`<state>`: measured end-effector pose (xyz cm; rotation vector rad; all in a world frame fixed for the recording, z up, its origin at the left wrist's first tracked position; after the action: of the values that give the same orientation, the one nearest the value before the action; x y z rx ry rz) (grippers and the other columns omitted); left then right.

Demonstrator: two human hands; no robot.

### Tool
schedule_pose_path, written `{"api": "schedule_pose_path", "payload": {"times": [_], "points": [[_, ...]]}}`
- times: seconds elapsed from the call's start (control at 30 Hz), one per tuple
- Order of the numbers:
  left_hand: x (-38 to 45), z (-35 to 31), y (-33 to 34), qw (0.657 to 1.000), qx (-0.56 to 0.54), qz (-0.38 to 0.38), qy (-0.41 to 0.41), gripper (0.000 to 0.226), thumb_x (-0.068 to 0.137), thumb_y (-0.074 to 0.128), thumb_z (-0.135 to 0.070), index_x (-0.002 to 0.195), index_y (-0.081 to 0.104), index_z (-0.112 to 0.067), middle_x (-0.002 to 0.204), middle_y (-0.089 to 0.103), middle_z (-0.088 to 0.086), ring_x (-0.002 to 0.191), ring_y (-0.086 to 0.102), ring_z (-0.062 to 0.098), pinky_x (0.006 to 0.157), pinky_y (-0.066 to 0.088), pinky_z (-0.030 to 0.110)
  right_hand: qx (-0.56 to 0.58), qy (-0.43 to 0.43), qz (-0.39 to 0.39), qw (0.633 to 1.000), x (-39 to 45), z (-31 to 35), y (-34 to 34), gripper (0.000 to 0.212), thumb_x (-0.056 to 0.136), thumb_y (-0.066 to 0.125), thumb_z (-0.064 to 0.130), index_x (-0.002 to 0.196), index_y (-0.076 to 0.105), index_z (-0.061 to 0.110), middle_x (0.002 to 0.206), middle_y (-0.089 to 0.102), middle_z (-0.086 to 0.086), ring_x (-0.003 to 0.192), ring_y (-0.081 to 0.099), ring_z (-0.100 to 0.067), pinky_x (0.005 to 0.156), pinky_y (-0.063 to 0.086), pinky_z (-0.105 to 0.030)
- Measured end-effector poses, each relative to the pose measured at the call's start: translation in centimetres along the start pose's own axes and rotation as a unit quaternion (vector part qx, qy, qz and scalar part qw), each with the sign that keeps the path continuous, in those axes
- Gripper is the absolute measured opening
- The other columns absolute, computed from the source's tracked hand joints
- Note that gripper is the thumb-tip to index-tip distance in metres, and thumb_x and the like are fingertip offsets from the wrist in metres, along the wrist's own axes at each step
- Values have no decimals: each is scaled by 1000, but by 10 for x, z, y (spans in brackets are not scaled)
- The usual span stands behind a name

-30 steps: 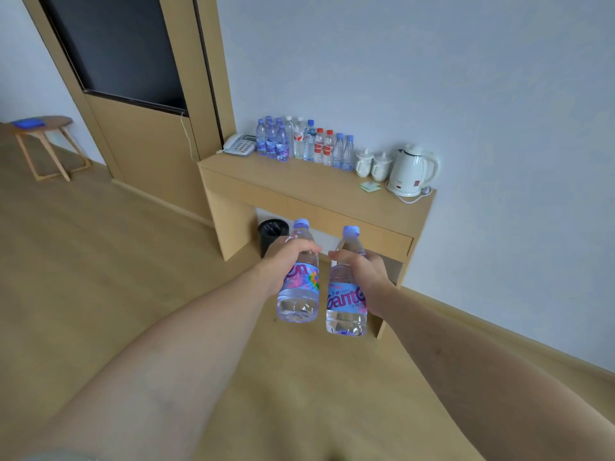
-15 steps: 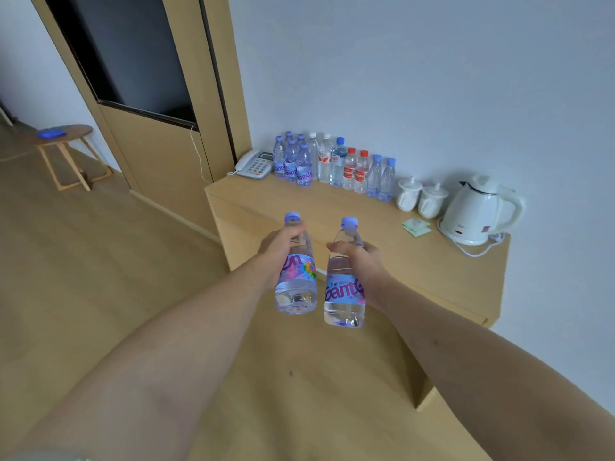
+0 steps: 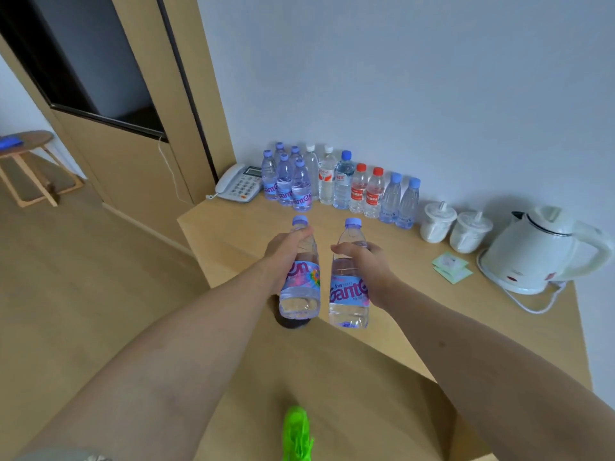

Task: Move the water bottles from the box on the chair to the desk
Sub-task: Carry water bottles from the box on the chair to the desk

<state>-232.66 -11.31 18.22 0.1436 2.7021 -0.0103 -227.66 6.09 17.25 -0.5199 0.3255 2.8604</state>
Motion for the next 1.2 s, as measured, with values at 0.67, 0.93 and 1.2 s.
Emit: {"api": "schedule_pose_path", "payload": {"times": [0.67, 0.93, 1.2], "points": [[294, -99, 49, 987, 130, 95, -13, 25, 78, 84, -32, 94, 69, -20, 107, 77, 5, 91, 69, 24, 88, 57, 44, -57, -4, -86, 995, 266, 65, -16, 36, 73, 84, 5, 104, 66, 10, 89, 74, -5, 76, 74, -18, 62, 59, -30], [355, -121, 76, 968, 235, 86, 17, 30, 71, 89, -33, 95, 72, -34, 98, 76, -12, 92, 70, 14, 71, 55, 32, -169, -15, -63, 984, 335, 77, -17, 40, 58, 88, 7, 90, 69, 23, 73, 75, 13, 69, 70, -5, 75, 59, -30], [392, -128, 78, 952, 297, 61, 35, 24, 72, 89, -37, 85, 72, -25, 89, 73, -9, 88, 69, 13, 84, 63, 44, -181, -4, -89, 979, 363, 83, -23, 64, 61, 89, -6, 116, 65, 15, 100, 75, 0, 99, 69, -21, 89, 54, -40]]}}
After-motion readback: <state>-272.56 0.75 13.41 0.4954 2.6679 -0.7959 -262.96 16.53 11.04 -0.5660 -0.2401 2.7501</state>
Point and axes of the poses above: each hand's wrist, its own x-axis towards the middle knuckle, its own y-axis out of the palm, z = x × y, the point moved 9 cm from there along x, towards the middle knuckle
